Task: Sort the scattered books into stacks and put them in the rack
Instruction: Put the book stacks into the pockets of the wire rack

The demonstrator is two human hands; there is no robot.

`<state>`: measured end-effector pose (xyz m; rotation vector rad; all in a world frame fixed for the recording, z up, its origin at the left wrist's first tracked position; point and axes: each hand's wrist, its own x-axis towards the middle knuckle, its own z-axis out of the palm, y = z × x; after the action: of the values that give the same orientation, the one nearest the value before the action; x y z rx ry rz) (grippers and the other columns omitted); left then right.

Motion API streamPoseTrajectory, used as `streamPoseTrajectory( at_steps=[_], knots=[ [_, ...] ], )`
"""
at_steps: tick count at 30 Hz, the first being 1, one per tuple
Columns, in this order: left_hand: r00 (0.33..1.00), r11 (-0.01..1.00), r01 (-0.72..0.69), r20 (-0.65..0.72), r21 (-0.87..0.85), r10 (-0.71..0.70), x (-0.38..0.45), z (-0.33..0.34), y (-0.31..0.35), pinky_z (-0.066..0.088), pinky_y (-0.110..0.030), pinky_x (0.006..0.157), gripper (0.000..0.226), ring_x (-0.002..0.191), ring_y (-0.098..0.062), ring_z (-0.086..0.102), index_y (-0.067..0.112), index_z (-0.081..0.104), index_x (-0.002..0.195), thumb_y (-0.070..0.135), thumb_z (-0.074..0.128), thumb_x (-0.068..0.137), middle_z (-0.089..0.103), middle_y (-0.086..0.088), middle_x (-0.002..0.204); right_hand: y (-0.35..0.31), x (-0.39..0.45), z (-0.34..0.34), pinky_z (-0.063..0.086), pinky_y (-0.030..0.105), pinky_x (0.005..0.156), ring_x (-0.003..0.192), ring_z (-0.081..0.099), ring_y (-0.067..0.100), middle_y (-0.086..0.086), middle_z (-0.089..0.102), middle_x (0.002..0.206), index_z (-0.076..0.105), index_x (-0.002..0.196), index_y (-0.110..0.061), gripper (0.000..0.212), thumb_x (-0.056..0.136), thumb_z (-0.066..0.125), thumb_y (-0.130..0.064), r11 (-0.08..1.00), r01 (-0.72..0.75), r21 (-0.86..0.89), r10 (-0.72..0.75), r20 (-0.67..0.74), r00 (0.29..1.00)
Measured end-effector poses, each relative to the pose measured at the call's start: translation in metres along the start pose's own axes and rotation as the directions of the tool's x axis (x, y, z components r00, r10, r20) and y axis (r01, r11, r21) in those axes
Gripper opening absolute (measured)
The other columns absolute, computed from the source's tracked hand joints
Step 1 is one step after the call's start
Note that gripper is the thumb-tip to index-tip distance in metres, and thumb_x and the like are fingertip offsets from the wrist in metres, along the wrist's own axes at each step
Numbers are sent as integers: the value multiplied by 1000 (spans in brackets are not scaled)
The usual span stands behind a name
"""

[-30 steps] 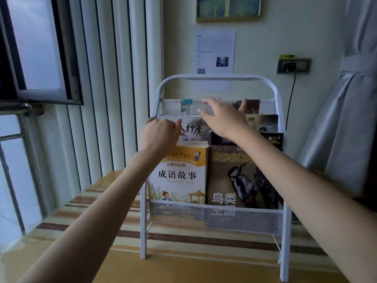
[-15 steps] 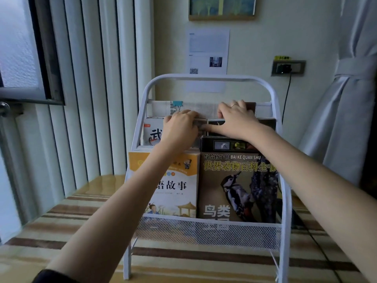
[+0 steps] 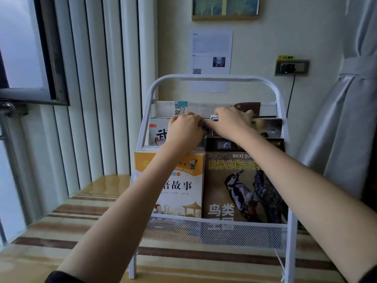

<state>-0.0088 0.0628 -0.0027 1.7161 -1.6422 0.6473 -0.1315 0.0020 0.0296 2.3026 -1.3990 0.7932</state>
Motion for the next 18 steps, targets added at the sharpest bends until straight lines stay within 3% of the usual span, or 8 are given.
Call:
streamPoseTrajectory(
  at_steps=[3,8,14,18],
  knots=[
    [1000,1000,5,-11,9,-5,0,0,0,36,-37,95,27,103,-23,56,17,65,109,19,47,90,64,-2,111,-3,1,0,28,51,95,106,55,29,11,61,116,59,111,-18,66,86,30,-71,999,-8,-51,9,26,1000],
    [1000,998,-14,12,54,13,-2,-4,5,38,-39,99,27,103,-24,57,15,63,113,22,47,93,64,-4,112,0,-3,-21,15,61,106,127,41,29,13,50,134,53,130,-16,83,86,17,-75,948,20,-319,5,78,997],
    [997,996,-20,71,88,14,-5,-11,7,34,-37,101,35,109,-25,56,17,57,126,22,45,94,63,-5,118,7,-7,-10,34,48,93,119,42,28,9,59,122,56,124,-21,77,85,21,-76,979,13,-202,-6,32,999],
    [989,1000,-14,150,1,14,-8,-21,8,42,-34,93,38,104,-27,58,17,53,133,19,40,97,65,-8,115,7,-6,-12,30,53,96,122,40,30,12,57,124,59,121,-18,83,86,11,-75,972,-17,-236,36,76,996]
  ],
)
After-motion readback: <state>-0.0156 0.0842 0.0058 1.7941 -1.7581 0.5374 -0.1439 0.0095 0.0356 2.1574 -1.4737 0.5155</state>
